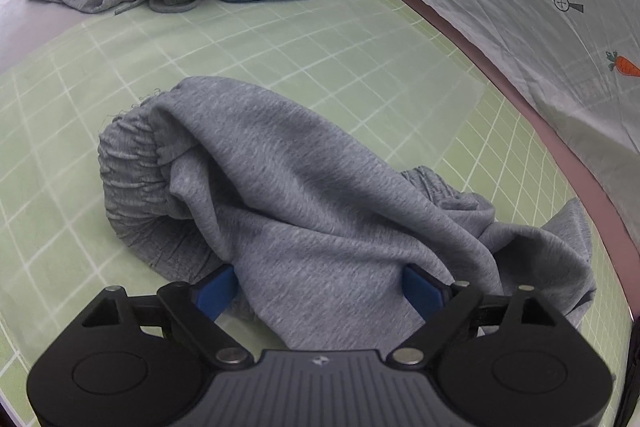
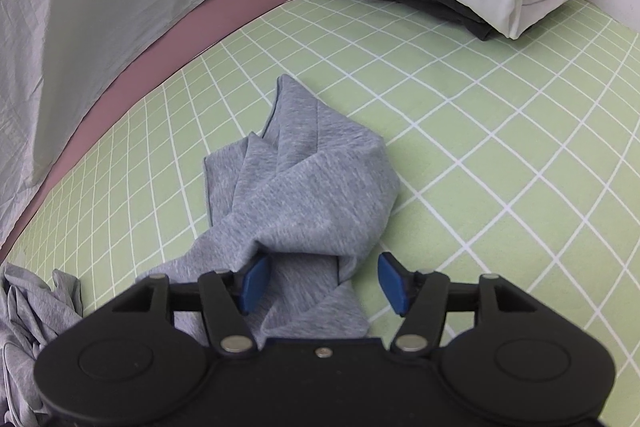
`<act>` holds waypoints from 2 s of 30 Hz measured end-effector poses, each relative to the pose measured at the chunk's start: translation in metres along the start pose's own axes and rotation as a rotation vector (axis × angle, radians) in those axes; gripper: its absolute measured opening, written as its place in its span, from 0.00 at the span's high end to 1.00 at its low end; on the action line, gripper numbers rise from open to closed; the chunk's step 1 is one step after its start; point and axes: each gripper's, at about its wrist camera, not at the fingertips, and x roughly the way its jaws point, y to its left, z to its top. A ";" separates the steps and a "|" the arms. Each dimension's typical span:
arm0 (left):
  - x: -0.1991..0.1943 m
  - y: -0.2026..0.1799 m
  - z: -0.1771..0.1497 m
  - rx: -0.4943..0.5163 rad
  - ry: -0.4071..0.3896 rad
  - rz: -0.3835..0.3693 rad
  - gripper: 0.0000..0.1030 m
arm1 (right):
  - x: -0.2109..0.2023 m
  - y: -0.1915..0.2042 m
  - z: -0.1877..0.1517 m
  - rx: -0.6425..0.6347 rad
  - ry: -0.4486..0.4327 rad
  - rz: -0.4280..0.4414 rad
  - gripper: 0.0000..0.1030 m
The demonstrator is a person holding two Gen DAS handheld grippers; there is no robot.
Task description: Fold clothes
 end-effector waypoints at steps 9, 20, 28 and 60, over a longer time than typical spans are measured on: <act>0.005 -0.011 0.013 0.028 -0.035 -0.001 0.54 | 0.003 0.010 -0.002 -0.051 0.011 0.022 0.88; 0.000 0.000 0.054 0.066 -0.170 0.274 0.78 | -0.052 0.050 0.039 -0.246 -0.227 0.101 1.00; -0.014 0.037 0.051 0.038 -0.168 0.326 0.76 | -0.023 0.065 0.022 -0.304 -0.103 0.089 0.97; -0.009 0.027 0.038 0.055 -0.155 0.348 0.77 | -0.101 0.045 0.060 -0.086 -0.385 0.158 0.96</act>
